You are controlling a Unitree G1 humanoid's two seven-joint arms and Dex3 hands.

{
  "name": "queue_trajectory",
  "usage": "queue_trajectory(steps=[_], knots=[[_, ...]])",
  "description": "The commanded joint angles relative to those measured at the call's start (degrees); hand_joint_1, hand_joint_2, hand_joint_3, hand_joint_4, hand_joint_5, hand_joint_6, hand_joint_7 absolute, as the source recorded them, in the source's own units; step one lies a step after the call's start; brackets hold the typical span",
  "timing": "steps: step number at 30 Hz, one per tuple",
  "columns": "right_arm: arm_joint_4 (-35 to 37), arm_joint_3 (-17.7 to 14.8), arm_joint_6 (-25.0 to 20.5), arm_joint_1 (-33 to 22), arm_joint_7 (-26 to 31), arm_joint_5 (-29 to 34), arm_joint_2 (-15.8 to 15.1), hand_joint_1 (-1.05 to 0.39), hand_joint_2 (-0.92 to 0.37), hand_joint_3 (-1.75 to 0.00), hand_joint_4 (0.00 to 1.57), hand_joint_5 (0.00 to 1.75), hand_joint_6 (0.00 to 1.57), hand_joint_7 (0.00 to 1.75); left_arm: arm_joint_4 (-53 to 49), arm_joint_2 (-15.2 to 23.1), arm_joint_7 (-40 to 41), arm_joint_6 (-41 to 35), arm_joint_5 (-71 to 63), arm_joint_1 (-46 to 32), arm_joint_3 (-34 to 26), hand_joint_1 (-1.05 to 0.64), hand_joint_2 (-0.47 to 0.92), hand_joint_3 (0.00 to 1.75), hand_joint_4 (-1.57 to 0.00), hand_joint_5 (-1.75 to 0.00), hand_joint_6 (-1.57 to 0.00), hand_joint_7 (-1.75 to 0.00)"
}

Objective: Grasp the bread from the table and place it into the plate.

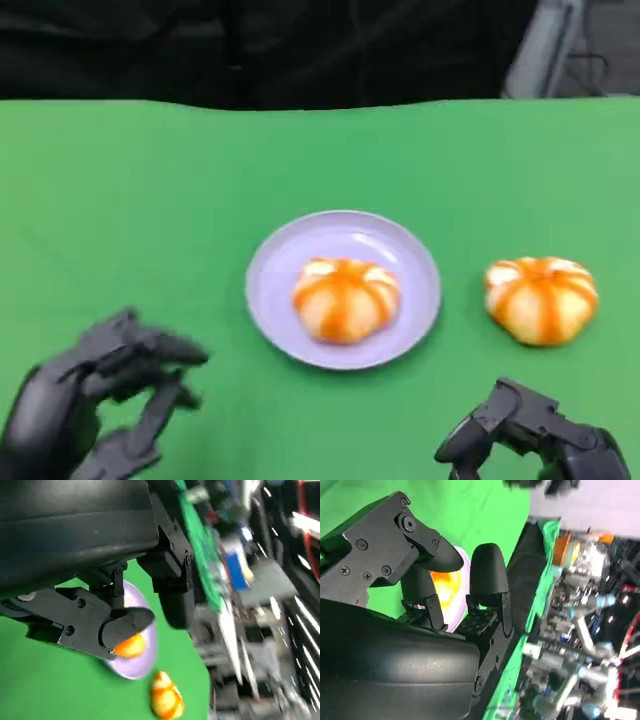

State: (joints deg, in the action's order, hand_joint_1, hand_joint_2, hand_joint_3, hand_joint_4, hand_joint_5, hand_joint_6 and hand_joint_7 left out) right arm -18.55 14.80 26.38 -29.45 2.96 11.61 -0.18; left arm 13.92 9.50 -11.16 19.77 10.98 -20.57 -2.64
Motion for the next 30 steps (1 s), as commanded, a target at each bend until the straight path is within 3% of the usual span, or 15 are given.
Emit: queue_trajectory(steps=[1, 7, 8, 11, 15, 25, 30], knots=[[-0.57, -0.26, -0.15, -0.57, -0.11, -0.62, -0.39, -0.10, -0.38, -1.26, 0.69, 1.60, 0.76, 1.33, 2.23, -0.14, -1.18, 0.39, 0.80, 0.95, -0.30, 0.06, 0.60, 1.12, -0.72, -1.66, -0.67, -1.43], [-0.76, -0.86, -0.44, -0.37, -0.54, -1.12, -0.77, -0.10, -0.38, -1.25, 0.69, 1.60, 0.76, 1.33, 2.88, -1.60, -0.98, 0.11, 0.55, -1.23, -0.12, 0.10, 0.58, 1.22, -0.75, -1.64, -0.70, -1.47], [-0.57, -1.29, -0.23, -0.14, -0.71, -1.42, -1.05, -0.10, -0.38, -1.25, 0.69, 1.60, 0.76, 1.33, 1.67, -2.17, -1.09, 1.05, 0.60, -1.64, 0.00, -0.02, 0.51, 1.14, -0.82, -1.70, -0.71, -1.63], [-0.47, -1.93, 0.01, 0.06, -1.06, -2.01, -1.31, -0.10, -0.38, -1.25, 0.70, 1.59, 0.76, 1.33, -0.22, -3.27, -1.04, 2.75, 0.26, -1.90, -0.08, -0.11, 0.54, 0.95, -0.87, -1.74, -0.70, -1.73], [-0.35, -2.21, 0.21, 0.10, -1.30, -2.03, -1.28, -0.10, -0.38, -1.24, 0.70, 1.59, 0.76, 1.33, -0.51, -3.52, -1.29, 2.78, 0.14, -1.86, -0.21, -0.12, 0.59, 0.83, -0.87, -1.75, -0.69, -1.75], [-0.36, -2.47, 0.17, 0.07, -1.40, -1.86, -1.05, -0.10, -0.38, -1.24, 0.70, 1.59, 0.76, 1.32, -0.35, -3.49, -1.18, 2.40, -0.36, -1.92, -0.10, -0.14, 0.58, 0.81, -0.88, -1.75, -0.69, -1.75], [-0.77, -2.27, -0.19, -0.37, -1.35, -1.88, -0.88, -0.11, -0.38, -1.25, 0.69, 1.59, 0.76, 1.33, -2.08, -3.16, -3.83, 4.48, 1.05, -1.56, 0.11, -0.12, 0.45, 0.91, -0.87, -1.75, -0.69, -1.75]])
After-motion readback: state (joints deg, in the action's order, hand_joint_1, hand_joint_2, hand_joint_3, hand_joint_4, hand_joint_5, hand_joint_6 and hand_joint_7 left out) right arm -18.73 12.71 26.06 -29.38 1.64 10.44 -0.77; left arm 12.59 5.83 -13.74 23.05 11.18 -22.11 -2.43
